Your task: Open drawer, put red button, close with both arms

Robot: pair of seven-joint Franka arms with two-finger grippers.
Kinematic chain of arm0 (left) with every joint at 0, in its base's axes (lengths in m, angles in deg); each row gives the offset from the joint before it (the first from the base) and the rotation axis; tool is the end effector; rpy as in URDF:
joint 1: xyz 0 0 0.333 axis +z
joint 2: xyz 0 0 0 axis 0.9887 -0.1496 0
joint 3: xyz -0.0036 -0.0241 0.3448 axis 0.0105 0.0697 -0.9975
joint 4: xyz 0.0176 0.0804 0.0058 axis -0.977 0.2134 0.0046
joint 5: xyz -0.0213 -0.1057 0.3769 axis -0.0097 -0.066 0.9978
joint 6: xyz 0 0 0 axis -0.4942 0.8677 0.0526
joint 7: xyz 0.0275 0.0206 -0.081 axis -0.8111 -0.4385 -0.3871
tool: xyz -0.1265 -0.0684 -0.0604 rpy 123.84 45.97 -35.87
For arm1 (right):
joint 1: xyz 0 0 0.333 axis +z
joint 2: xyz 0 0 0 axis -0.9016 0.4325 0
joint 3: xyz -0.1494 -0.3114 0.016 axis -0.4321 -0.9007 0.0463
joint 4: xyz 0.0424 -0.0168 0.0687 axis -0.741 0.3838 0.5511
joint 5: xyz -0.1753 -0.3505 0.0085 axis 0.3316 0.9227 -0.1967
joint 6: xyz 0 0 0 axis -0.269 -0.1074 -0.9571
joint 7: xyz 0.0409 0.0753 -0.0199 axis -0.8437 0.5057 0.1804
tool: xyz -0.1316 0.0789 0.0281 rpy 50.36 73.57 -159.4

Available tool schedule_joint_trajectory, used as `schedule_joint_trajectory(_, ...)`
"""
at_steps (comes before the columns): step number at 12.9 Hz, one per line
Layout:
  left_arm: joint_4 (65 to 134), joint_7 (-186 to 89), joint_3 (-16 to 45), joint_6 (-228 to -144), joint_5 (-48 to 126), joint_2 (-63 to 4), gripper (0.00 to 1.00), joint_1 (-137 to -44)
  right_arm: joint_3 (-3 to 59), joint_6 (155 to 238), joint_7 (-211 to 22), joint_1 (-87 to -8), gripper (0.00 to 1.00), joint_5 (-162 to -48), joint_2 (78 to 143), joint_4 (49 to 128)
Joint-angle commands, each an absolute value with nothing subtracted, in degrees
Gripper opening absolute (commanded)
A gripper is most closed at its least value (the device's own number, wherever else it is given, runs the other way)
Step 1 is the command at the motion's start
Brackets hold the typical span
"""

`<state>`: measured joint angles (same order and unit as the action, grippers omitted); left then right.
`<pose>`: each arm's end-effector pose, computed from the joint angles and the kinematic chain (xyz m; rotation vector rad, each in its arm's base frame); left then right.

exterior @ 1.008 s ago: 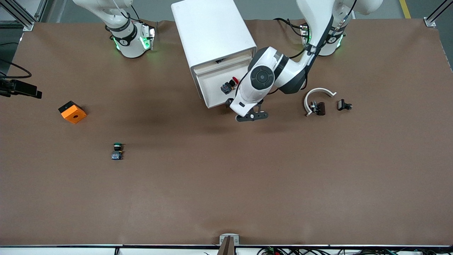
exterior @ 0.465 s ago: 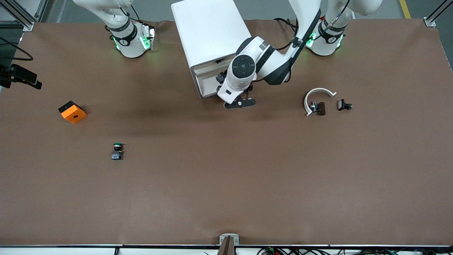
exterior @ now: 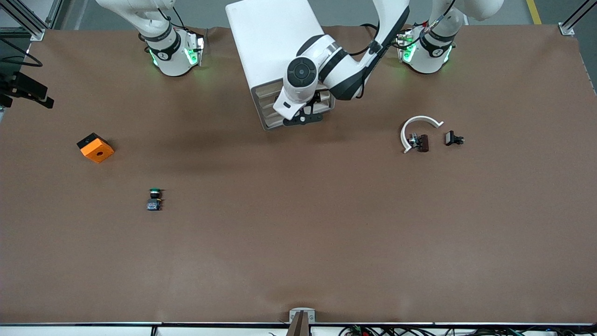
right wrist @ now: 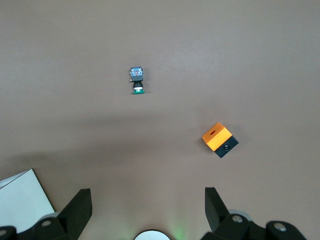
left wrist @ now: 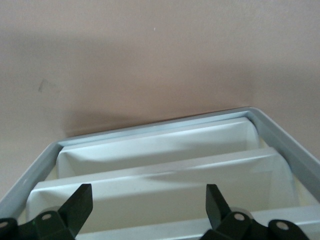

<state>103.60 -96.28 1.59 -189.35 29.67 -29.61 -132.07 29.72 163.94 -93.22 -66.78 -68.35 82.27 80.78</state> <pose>0.3345 -0.5419 0.2672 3.0479 0.2437 -0.5333 0.5036 -0.0558 0.6315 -3.1281 0.0653 0.0951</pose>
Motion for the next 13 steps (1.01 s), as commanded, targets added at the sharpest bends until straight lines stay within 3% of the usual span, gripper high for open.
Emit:
schedule_joint_trajectory(1, 103.2, -97.4, 2.4, -187.9, 30.1, -29.7, 1.0, -132.0, 29.9, 164.3, -93.3, -66.8, 1.0, -69.1, 80.1, 82.5)
schedule_joint_trajectory(4, 100.8, -96.7, 1.6, -187.9, 30.2, -29.8, 1.0, -130.4, 29.8, 164.2, -93.2, -67.0, 1.0, -69.2, 79.7, 82.6)
schedule_joint_trajectory(10, 92.9, -95.0, 1.6, -187.3, 37.3, -27.3, 1.0, -115.6, 29.8, 166.0, -93.1, -66.9, 1.0, -69.1, 77.2, 86.4)
schedule_joint_trajectory(13, 90.0, -88.3, 1.7, -182.4, 38.7, -26.4, 1.0, -108.1, 29.8, 167.1, -93.2, -66.9, 1.0, -69.1, 77.4, 86.3)
